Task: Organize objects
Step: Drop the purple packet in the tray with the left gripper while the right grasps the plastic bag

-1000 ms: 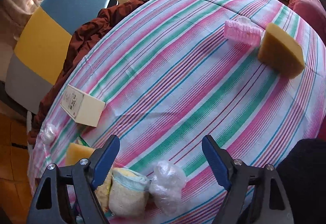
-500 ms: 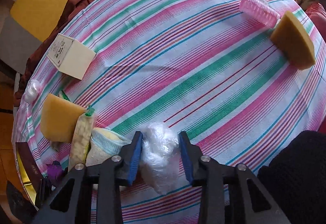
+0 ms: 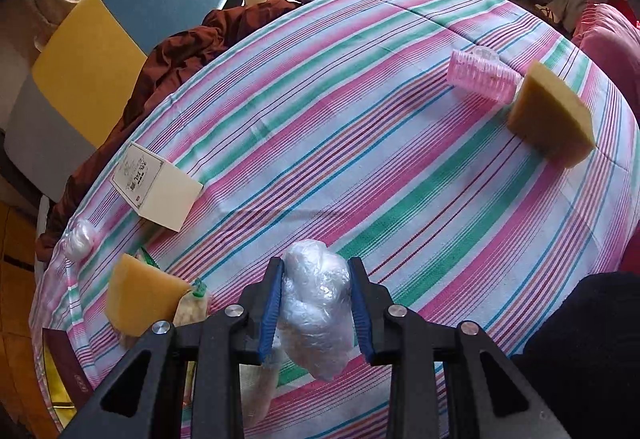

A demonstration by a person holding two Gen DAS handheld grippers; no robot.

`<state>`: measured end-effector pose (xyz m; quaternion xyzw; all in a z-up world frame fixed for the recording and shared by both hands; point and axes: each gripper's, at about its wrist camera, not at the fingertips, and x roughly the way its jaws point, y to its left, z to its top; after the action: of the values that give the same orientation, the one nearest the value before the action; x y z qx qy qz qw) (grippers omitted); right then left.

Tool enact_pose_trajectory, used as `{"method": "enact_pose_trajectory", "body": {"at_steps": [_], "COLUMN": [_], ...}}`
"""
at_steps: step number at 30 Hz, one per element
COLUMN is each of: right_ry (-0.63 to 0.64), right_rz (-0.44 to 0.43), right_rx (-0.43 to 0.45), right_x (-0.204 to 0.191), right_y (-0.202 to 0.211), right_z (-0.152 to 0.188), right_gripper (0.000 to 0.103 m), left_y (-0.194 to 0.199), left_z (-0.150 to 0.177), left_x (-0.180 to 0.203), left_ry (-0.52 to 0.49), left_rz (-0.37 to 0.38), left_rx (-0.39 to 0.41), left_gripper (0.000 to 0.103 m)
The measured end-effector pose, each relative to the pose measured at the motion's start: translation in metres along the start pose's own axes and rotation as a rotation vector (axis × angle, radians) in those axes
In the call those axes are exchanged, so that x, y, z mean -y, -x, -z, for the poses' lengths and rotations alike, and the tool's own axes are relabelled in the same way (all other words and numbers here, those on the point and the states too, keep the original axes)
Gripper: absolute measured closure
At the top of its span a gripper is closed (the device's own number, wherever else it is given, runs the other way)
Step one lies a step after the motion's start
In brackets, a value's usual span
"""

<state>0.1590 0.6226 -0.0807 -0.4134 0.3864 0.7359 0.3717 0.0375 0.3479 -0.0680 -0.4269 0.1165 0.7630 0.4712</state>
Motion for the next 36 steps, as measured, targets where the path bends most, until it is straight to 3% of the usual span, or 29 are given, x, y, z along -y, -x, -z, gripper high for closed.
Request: {"method": "enact_pose_trajectory", "body": {"at_steps": [3,9,17,26,31,36], "right_ry": [0.012,0.017,0.016,0.035,0.043,0.055], "right_rz": [0.001,-0.001,-0.025,-0.037,-0.037,-0.035], "right_rx": [0.003,0.031,0.075,0.080,0.074,0.069], "right_x": [0.000,-0.003,-0.003,-0.008,-0.011,-0.013], "right_y": [0.001,0.005,0.015,0.016,0.014,0.012], "right_z": [0.001,0.002,0.002,0.003,0.003,0.003], "right_gripper": [0.072,0.072,0.072,0.072,0.072,0.072], "left_y": [0.024,0.067,0.120,0.144,0.136,0.131], "left_z": [0.001,0.007,0.017,0.049,0.068,0.079], "left_x": [-0.008,-0.044,-0.130,-0.259,-0.292,-0.309], "left_ry": [0.013,0.074,0.224,0.405,0.466,0.538], "left_rz": [-0.004,-0.087,-0.244,-0.531,-0.590,-0.595], "left_rx": [0.028,0.091,0.158,0.080,0.034,0.006], "left_gripper": [0.069,0.069,0.069,0.069,0.068,0.068]}}
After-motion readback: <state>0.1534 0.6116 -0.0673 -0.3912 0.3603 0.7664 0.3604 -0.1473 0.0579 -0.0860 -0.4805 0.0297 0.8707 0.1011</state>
